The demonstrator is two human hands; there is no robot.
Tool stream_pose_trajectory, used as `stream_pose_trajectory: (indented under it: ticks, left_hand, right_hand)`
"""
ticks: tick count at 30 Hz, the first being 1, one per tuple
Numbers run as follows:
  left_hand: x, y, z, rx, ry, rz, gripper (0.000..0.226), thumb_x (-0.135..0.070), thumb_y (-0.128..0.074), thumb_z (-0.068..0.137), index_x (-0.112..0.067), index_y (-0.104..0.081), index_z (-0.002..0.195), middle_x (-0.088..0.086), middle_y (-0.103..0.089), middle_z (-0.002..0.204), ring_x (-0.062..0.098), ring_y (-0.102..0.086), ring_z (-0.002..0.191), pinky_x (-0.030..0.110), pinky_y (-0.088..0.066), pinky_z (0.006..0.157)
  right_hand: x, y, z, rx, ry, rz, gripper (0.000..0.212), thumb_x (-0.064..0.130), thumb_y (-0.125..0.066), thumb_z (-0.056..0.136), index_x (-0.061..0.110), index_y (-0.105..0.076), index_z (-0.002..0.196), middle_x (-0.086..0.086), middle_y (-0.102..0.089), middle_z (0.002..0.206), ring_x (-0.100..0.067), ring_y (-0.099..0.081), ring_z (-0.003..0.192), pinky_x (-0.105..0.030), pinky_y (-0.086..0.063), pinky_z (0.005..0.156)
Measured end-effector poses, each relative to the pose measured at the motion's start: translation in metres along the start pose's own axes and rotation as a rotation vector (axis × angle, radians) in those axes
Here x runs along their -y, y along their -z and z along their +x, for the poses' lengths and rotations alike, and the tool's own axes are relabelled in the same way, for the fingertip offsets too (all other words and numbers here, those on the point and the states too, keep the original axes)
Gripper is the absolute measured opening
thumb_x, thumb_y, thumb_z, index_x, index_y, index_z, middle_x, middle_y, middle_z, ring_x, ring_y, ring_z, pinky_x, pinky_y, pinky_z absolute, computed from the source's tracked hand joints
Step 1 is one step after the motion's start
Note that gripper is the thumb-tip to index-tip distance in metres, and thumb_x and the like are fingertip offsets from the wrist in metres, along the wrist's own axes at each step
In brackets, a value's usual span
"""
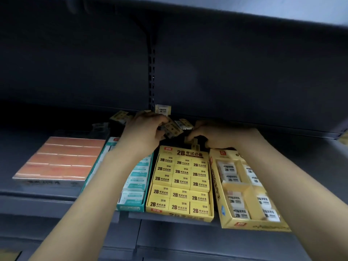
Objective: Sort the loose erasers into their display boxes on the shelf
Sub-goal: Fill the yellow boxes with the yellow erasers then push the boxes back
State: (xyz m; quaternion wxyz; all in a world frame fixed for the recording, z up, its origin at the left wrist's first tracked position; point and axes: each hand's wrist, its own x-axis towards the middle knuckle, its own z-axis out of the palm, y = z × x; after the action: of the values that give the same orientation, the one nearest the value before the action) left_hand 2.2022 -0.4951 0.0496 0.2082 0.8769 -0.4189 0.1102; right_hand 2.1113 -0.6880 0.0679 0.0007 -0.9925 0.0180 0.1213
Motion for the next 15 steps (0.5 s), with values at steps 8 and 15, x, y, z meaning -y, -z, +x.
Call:
stream_pose_trajectory:
  ticks: [8, 15]
  left_hand:
    - [-0.003, -0.011, 0.015, 0.086, -0.025, -0.006, 0.036, -0.017, -0.054, 0.089, -0.027, -0.053, 0.124, -0.002, -0.054, 0.129, 0.022, -0.042, 0.122, 0.039, -0.033, 0.101]
    - [-0.025, -0.031, 0.05, 0.326, -0.167, 0.04, 0.042, -0.02, -0.058, 0.089, -0.027, -0.051, 0.13, 0.001, -0.052, 0.129, 0.022, -0.041, 0.122, 0.035, -0.033, 0.101]
  right_hand:
    - [-0.01, -0.012, 0.017, 0.036, 0.047, -0.047, 0.036, 0.012, -0.058, 0.085, 0.042, -0.056, 0.105, 0.017, -0.042, 0.107, -0.01, -0.046, 0.101, -0.029, -0.043, 0.077]
    - [-0.02, -0.011, -0.001, -0.11, 0.004, 0.048, 0.015, 0.039, -0.053, 0.084, 0.052, -0.046, 0.084, 0.013, -0.05, 0.099, -0.015, -0.053, 0.092, -0.037, -0.049, 0.082]
